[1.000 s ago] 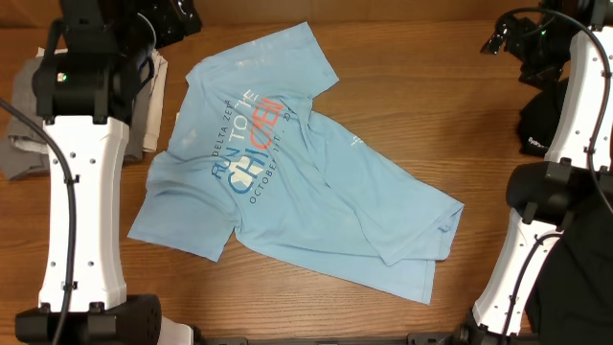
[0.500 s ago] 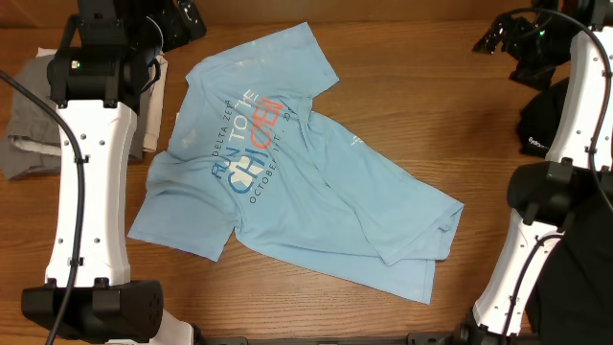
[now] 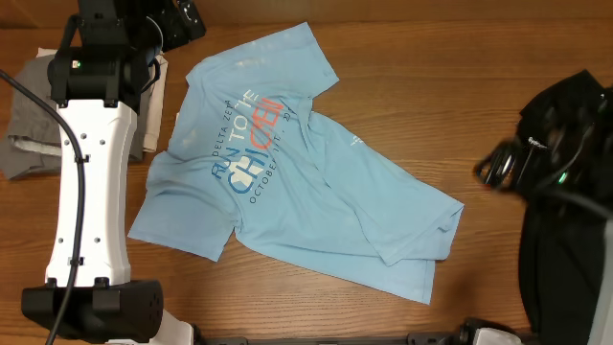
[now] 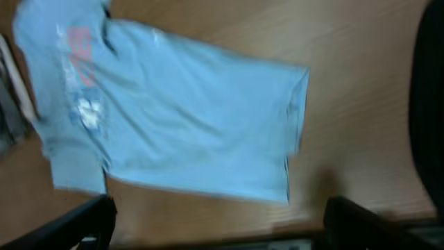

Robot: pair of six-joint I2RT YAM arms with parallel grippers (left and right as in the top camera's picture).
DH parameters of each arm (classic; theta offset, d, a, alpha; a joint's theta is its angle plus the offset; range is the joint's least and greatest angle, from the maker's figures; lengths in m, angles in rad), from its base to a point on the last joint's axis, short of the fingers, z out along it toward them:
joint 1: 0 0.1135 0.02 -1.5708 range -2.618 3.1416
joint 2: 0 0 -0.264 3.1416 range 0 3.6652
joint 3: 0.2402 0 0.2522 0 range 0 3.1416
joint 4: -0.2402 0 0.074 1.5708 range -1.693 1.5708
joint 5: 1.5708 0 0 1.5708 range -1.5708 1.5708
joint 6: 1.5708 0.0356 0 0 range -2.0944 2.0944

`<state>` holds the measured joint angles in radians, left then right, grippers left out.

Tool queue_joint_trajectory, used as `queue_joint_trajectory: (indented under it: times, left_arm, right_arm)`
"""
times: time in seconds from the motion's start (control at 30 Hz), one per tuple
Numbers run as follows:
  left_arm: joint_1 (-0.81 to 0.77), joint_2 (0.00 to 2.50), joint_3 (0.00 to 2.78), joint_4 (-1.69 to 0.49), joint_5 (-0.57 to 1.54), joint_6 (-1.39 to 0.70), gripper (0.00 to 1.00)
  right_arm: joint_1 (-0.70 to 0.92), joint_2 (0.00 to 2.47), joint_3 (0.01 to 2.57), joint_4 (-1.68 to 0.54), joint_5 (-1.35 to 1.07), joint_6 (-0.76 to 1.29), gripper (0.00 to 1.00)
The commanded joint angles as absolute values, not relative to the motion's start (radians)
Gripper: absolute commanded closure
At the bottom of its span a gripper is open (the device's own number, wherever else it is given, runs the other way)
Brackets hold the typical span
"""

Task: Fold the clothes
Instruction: 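Reach the right gripper to the t-shirt's lower-right hem and grasp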

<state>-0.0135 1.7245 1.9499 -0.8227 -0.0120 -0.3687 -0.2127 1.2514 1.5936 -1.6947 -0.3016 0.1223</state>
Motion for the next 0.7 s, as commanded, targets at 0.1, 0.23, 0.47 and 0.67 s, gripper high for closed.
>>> queue_joint_trajectory:
  times: [0.1, 0.23, 0.47, 0.67]
  left_arm:
    - [-0.014, 1.726, 1.950, -0.820, -0.018, -0.389, 0.00]
    - [-0.014, 1.726, 1.950, -0.820, -0.018, -0.389, 0.00]
    - [-0.014, 1.726, 1.950, -0.819, -0.018, -0.389, 0.00]
    - [-0.014, 1.726, 1.950, -0.820, -0.018, -0.389, 0.00]
  right_arm:
    - [-0.001, 1.210, 1.306, -1.620, -0.288, 0.078, 0.00]
    - [0.175, 1.318, 1.234, -1.530, -0.187, 0.150, 0.00]
    - [0.432, 1.473, 1.198, -1.385, -0.104, 0.267, 0.06]
    - [0.542, 1.538, 1.198, -1.280, -0.019, 0.355, 0.20]
